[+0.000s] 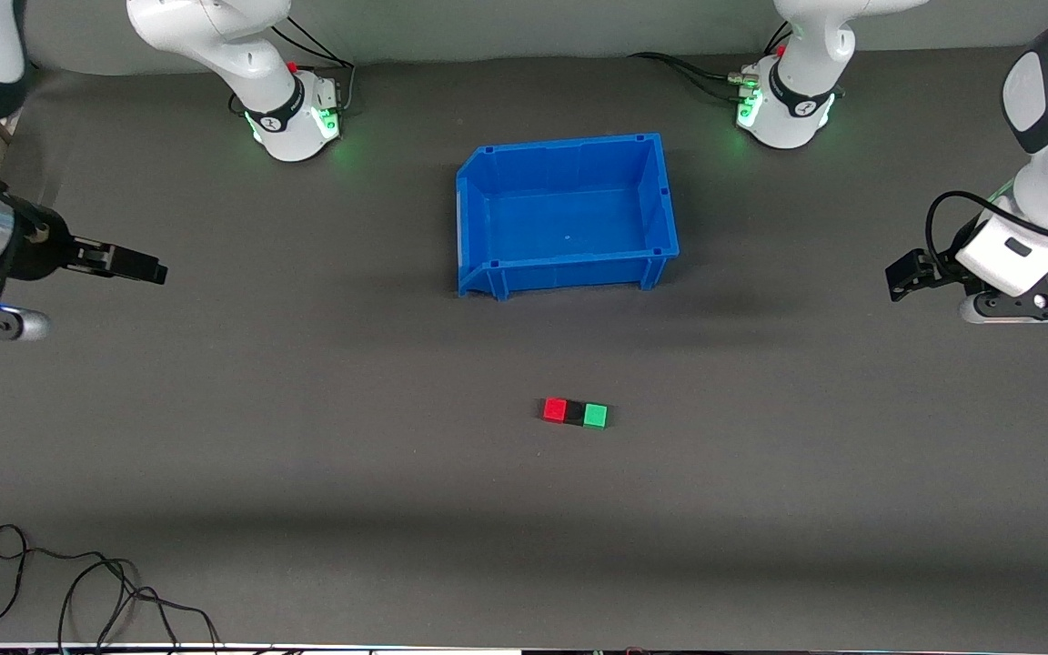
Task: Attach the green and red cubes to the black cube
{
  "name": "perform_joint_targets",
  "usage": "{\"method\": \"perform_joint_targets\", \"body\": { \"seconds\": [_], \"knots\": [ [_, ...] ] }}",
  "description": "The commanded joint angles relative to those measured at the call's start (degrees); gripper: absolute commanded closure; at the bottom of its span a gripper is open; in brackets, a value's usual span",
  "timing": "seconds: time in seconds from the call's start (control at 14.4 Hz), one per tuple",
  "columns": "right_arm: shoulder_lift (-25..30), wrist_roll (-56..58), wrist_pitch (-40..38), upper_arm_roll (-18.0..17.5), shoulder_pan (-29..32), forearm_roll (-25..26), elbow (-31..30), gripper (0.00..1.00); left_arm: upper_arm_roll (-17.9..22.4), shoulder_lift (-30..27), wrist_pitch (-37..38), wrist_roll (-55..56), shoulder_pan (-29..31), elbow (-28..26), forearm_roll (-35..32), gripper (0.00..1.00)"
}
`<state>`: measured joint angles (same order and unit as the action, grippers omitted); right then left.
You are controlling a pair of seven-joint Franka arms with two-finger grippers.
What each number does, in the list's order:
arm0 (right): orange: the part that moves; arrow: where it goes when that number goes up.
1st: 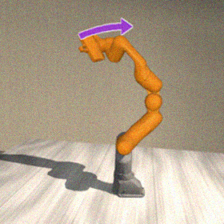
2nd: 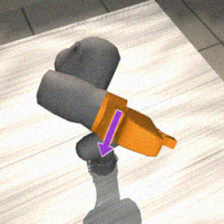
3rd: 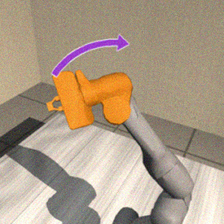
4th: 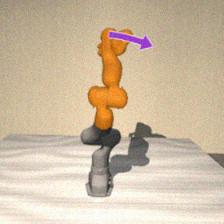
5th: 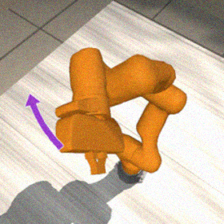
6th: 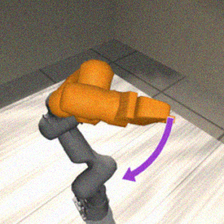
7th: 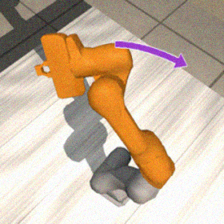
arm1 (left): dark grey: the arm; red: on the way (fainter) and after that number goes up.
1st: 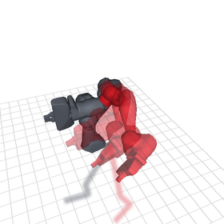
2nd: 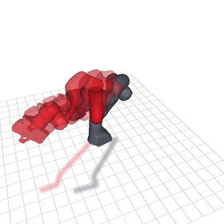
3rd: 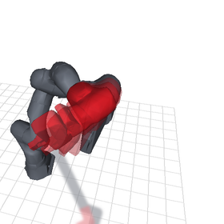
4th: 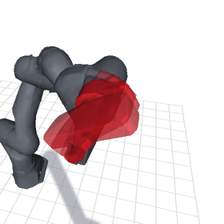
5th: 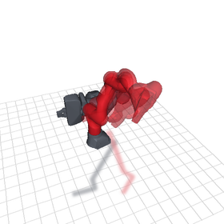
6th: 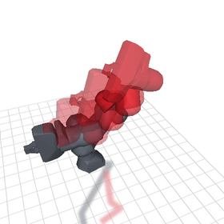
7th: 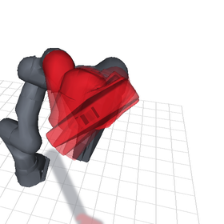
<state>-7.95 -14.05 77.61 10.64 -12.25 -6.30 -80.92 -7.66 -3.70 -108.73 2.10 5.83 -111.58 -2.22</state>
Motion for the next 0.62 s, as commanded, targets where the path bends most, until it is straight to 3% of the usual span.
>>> {"method": "perform_joint_targets", "body": {
  "seconds": [0.0,0.07,0.35,0.55],
  "knots": [
    [6.27,3.66,4.73,-7.89,6.17,3.47,-8.28,0.01,-0.43,-0.08,1.59,-0.88,1.11,1.63,0.9,0.0],
    [6.98,5.85,5.79,-9.31,6.88,5.58,-9.25,0.0,-0.43,-0.08,1.41,-0.52,1.02,1.63,1.6,0.0],
    [12.68,8.86,13.78,-9.76,7.68,6.04,-18.47,0.0,-0.34,-0.08,1.59,-1.31,1.11,1.72,1.96,0.0],
    [12.35,10.09,15.63,-9.76,7.77,6.13,-18.32,0.0,-0.52,0.88,0.37,-0.96,1.11,2.33,2.13,0.0]
  ]
}}
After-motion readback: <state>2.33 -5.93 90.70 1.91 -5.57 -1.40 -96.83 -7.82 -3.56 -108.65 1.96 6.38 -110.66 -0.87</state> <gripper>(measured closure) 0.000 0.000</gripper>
